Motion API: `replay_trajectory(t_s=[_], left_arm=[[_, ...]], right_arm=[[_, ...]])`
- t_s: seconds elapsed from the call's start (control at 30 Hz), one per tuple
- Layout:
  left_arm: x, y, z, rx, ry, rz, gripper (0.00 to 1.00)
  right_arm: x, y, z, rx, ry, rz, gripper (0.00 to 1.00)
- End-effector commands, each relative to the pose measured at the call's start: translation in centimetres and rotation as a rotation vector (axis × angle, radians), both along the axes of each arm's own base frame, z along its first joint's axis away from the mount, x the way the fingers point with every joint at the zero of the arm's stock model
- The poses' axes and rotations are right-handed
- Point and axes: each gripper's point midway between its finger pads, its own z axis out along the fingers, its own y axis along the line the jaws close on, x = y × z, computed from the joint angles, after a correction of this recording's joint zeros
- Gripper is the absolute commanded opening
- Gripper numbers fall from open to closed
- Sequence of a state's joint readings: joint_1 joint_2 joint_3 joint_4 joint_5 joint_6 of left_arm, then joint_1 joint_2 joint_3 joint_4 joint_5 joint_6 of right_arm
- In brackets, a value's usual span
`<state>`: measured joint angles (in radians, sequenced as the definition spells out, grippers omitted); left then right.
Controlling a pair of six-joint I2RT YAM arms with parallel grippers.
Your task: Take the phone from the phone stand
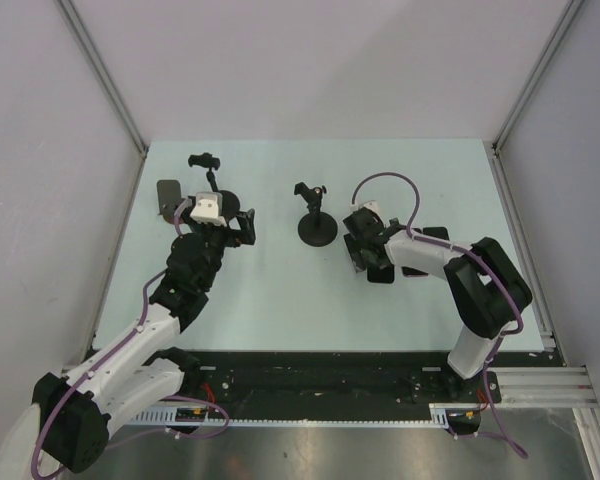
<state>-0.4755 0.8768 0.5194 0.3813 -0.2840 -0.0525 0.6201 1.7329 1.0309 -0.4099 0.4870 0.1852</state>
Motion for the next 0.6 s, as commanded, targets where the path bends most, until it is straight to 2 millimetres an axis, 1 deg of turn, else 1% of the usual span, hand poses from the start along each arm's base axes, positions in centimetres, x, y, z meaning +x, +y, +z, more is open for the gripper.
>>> replay_trajectory(t_s=[0.0,0.1,0.23,0.43,0.5,0.53,0.57], left_arm=[[-0.1,0.1,1.4,-0.014,-0.054,-0.004,1.0],[-0.1,0.1,1.4,-0.013,-0.054,-0.006,1.0],[-0.1,0.0,1.3,-0.014,-0.051,-0.007,1.0],[-0.1,0.0,1.2,-0.016,-0.049,-0.009,1.0],[-0.1,-0.1,1.2,-0.014,-0.049,-0.012,1.0],[-0.1,-0.1,1.2,-0.015,-0.048,-0.014,1.0],[-0.1,-0.2,1.1,-0.013,-0.047,-0.017,1.0]], right_arm=[[1.6,-1.8,0.6,-0.046,-0.026,-0.041,1.0],[2.0,-2.2,0.5,-0.025,-0.023,-0.055,1.0],[2.7,-2.7,0.7,-0.003,-0.036,-0.069,1.0],[3.2,-3.3,0.4,-0.003,-0.028,-0.061,1.0],[3.5,-2.8,1.0,0.021,-0.042,-0.04,1.0],[3.5,-2.1,1.4,0.053,-0.045,-0.018,1.0],[3.7,-1.6,2.5,0.085,-0.072,-0.004,1.0]])
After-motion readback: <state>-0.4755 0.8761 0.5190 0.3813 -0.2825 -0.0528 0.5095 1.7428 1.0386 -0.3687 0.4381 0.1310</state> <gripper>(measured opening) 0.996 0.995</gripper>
